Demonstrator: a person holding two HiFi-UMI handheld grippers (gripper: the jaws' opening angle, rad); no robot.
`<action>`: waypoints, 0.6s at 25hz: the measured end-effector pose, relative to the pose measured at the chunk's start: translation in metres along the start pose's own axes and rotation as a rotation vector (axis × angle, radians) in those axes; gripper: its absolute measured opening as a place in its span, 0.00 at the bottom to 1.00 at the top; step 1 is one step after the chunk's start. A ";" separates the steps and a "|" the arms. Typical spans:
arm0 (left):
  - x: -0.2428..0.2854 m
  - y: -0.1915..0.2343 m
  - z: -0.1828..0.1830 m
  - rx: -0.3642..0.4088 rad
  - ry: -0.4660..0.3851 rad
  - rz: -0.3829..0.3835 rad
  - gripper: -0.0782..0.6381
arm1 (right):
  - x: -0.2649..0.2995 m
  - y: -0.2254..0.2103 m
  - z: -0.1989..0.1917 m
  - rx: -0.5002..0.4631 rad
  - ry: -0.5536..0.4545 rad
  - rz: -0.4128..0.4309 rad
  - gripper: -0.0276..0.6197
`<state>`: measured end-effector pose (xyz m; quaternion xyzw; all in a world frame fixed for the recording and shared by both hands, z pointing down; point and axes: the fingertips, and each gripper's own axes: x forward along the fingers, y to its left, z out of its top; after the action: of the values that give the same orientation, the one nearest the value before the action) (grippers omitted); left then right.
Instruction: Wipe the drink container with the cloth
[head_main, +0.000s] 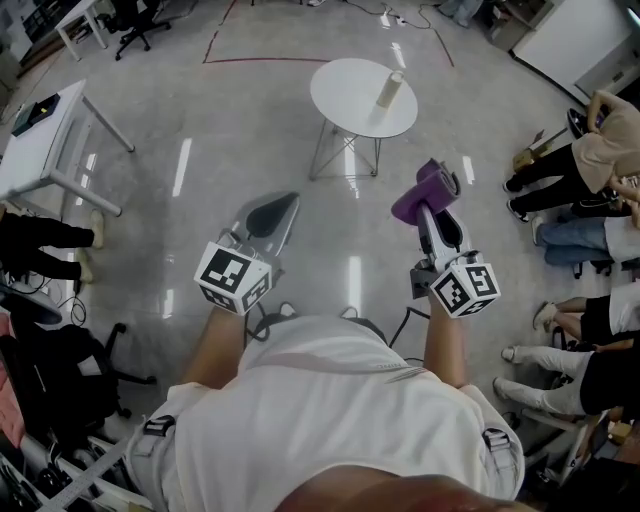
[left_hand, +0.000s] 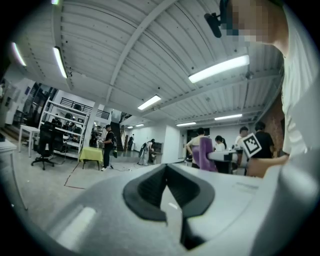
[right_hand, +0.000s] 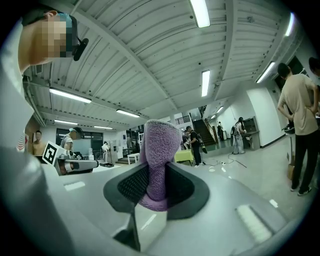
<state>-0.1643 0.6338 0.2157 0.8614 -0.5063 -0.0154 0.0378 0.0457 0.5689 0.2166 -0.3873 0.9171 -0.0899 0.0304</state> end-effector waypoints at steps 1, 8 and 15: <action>-0.005 0.007 -0.003 -0.005 -0.001 0.000 0.11 | 0.006 0.006 -0.004 0.000 0.006 0.002 0.20; -0.003 0.043 -0.019 -0.051 -0.001 -0.006 0.11 | 0.038 0.007 -0.028 0.015 0.066 -0.026 0.20; 0.054 0.086 -0.021 -0.048 0.020 0.008 0.11 | 0.101 -0.035 -0.026 0.039 0.044 -0.003 0.20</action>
<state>-0.2116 0.5458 0.2447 0.8584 -0.5086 -0.0187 0.0639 -0.0034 0.4765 0.2500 -0.3859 0.9150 -0.1162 0.0173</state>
